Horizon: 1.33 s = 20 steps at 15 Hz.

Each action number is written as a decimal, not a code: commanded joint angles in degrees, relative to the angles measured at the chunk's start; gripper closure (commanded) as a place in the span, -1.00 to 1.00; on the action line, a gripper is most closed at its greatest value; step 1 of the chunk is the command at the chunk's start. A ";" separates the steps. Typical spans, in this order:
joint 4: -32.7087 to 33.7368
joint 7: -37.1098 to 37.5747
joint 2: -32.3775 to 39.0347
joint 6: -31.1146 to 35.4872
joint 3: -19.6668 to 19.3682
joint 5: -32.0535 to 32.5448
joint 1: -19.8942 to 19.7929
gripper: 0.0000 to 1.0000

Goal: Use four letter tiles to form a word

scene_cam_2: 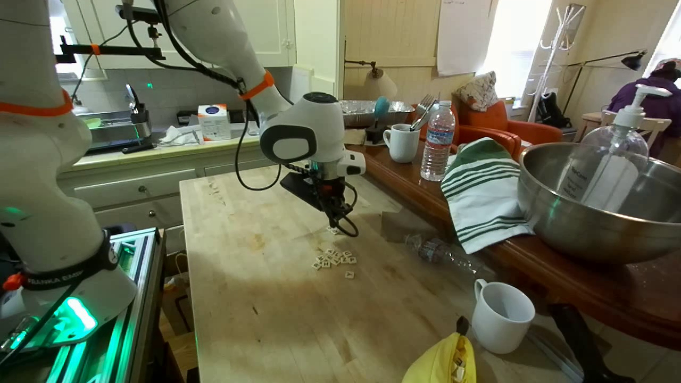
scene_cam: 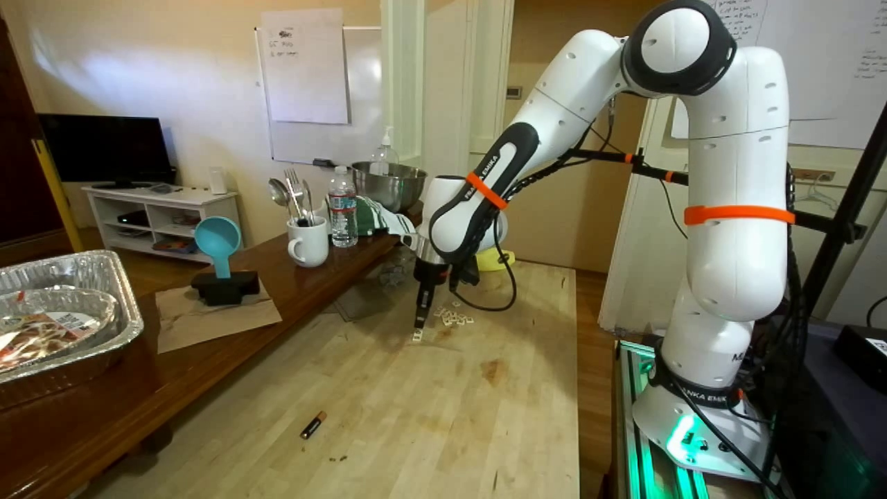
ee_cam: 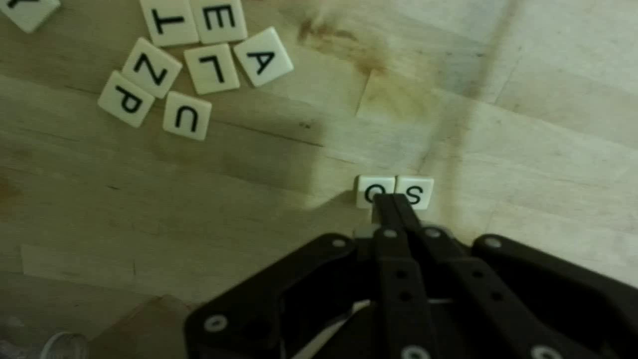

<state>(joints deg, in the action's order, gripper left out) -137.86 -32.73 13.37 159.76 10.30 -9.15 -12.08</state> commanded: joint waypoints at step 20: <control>0.18 -4.79 3.30 6.48 -6.47 -1.07 -3.63 1.00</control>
<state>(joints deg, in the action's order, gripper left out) -138.03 -36.21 14.66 163.48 2.56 -9.10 -14.24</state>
